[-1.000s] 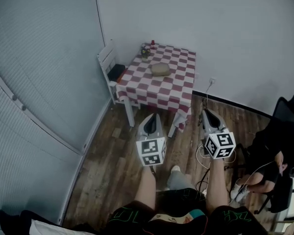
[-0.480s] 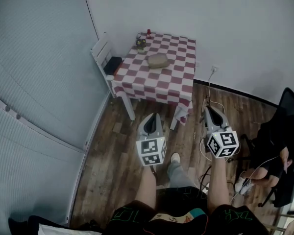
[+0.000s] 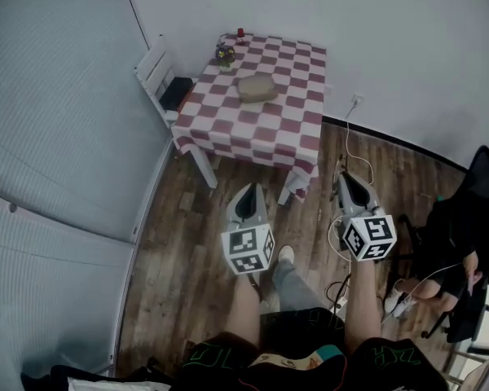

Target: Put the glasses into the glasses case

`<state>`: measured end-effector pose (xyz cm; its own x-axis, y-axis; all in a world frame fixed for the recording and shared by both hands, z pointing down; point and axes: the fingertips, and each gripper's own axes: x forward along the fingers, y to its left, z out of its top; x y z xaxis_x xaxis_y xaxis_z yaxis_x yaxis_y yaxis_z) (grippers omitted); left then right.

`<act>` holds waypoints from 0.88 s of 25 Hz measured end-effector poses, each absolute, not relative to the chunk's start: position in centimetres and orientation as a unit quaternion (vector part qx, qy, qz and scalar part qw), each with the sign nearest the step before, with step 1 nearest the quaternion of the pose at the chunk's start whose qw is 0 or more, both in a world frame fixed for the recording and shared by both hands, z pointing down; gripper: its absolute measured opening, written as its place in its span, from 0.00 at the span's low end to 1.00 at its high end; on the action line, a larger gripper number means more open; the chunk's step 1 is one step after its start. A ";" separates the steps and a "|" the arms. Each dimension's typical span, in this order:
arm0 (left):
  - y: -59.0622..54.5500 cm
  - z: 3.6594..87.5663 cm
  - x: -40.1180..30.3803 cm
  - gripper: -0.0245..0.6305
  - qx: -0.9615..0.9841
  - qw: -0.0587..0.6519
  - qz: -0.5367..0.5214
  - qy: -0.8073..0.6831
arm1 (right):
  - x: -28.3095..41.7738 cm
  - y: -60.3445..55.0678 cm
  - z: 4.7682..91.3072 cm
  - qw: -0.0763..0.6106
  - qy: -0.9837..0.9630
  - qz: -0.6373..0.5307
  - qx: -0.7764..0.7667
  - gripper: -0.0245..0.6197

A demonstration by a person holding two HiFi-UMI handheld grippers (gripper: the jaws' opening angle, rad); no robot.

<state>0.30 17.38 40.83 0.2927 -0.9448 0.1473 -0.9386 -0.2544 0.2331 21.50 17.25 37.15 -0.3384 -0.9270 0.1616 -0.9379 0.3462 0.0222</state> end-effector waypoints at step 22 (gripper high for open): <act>4.8 45.8 5.3 0.05 0.774 0.174 0.031 -0.608 | 26.5 4.6 41.3 0.110 -0.815 0.065 0.565 0.07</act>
<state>5.27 4.84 45.78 0.2592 -0.9306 0.2585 -0.9519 -0.2007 0.2317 26.49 4.59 41.34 -0.3374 -0.9065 0.2540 -0.9354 0.3532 0.0181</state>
